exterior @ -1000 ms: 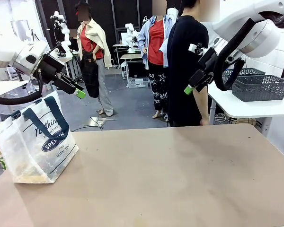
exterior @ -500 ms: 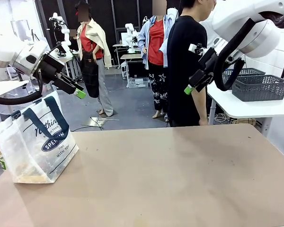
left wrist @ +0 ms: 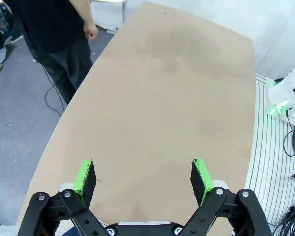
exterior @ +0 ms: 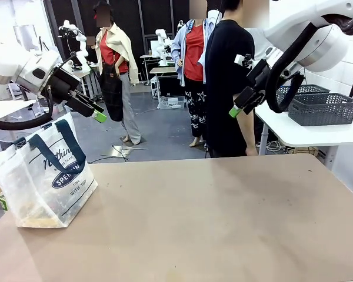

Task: Transfer purchased items from the store into the shopping bag.
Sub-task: Move the Reusable shopping bag to the right side of the table.

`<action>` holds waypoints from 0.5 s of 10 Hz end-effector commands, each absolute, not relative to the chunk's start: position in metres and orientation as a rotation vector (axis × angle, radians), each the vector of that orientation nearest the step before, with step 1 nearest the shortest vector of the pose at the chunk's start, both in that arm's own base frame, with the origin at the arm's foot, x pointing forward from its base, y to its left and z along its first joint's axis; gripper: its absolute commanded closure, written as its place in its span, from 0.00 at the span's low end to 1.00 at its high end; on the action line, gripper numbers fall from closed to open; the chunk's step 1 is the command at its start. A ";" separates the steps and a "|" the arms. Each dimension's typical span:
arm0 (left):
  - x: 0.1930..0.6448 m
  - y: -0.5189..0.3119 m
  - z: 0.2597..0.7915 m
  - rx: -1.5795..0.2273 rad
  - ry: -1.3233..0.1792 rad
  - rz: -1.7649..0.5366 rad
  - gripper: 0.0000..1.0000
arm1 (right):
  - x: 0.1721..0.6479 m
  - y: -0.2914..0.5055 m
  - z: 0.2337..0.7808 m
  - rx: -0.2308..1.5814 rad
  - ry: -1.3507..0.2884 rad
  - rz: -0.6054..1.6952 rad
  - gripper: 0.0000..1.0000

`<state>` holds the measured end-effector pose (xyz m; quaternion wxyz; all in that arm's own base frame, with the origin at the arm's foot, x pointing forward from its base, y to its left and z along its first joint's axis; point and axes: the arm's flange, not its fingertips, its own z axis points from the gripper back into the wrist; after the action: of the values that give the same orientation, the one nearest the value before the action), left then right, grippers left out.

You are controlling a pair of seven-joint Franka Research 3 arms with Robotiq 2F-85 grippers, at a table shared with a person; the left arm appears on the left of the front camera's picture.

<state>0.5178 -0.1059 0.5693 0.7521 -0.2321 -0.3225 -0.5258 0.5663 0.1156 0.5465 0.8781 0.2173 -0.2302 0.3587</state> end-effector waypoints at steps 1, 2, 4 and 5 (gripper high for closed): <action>0.518 -0.105 0.569 -0.523 -0.713 -1.142 0.00 | 0.569 0.116 0.550 0.451 -0.463 0.741 0.00; 0.518 -0.105 0.569 -0.523 -0.713 -1.142 0.00 | 0.569 0.116 0.550 0.451 -0.463 0.741 0.00; 0.518 -0.105 0.569 -0.523 -0.713 -1.142 0.00 | 0.569 0.116 0.550 0.451 -0.463 0.741 0.00; 0.518 -0.105 0.569 -0.523 -0.713 -1.142 0.00 | 0.569 0.116 0.550 0.451 -0.463 0.741 0.00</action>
<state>0.5178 -0.1059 0.5693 0.7521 -0.2321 -0.3225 -0.5258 0.5663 0.1156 0.5465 0.8781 0.2173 -0.2302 0.3587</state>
